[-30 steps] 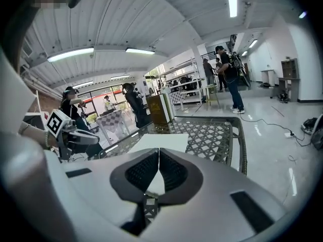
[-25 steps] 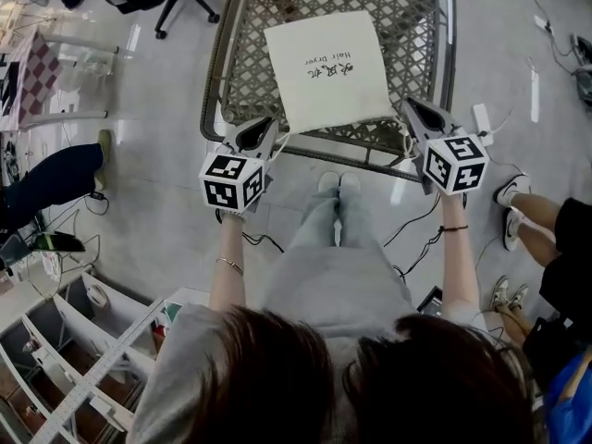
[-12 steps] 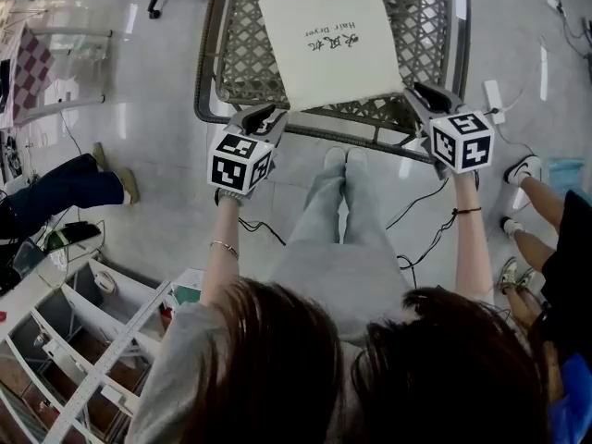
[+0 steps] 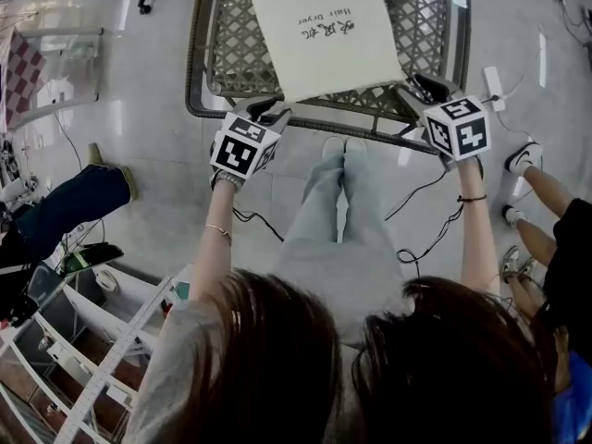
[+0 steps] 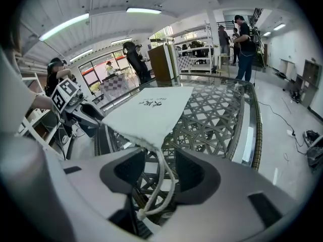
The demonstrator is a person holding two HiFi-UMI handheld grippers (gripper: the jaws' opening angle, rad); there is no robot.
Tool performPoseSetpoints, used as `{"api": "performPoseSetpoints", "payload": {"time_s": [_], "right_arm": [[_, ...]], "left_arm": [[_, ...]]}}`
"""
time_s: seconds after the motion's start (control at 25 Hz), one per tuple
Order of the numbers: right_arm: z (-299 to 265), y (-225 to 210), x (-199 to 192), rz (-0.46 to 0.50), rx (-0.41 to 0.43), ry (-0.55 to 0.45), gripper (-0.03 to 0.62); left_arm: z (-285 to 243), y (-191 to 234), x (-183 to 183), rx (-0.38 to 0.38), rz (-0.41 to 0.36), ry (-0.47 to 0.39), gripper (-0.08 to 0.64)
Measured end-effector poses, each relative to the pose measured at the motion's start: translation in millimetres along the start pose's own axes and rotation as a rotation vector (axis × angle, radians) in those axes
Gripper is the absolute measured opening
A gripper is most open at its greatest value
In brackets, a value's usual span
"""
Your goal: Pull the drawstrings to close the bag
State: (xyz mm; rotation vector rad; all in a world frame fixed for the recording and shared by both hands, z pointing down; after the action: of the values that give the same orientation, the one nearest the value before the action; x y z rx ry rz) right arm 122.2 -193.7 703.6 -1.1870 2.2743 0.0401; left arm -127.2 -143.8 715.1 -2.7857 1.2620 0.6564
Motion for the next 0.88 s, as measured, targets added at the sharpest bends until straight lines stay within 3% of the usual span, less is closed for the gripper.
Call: {"api": "performPoseSetpoints", "payload": {"time_s": [0.48,0.88], "right_arm": [[-16,3,-10,0.169,-0.007,0.189,0.196],[-18,0,-10,0.259,-0.030,0.266,0.100]], "left_arm": [[-11,0,-5,-0.001,-0.068,0.074,0.140],[-11,1,-5,0.042,-0.110,0.104,0.104]]}}
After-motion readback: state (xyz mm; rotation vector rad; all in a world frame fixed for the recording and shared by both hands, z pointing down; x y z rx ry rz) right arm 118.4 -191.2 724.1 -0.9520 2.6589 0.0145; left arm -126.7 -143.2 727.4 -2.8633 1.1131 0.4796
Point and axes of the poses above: the fingertips, and each gripper's own axes: z backward along the fingers, y to its left, x out of its top, the point moved 1 cm from there along z, backward along the fingers, and after that the axes turned 8 degrees about y, right-handed, at the moved point
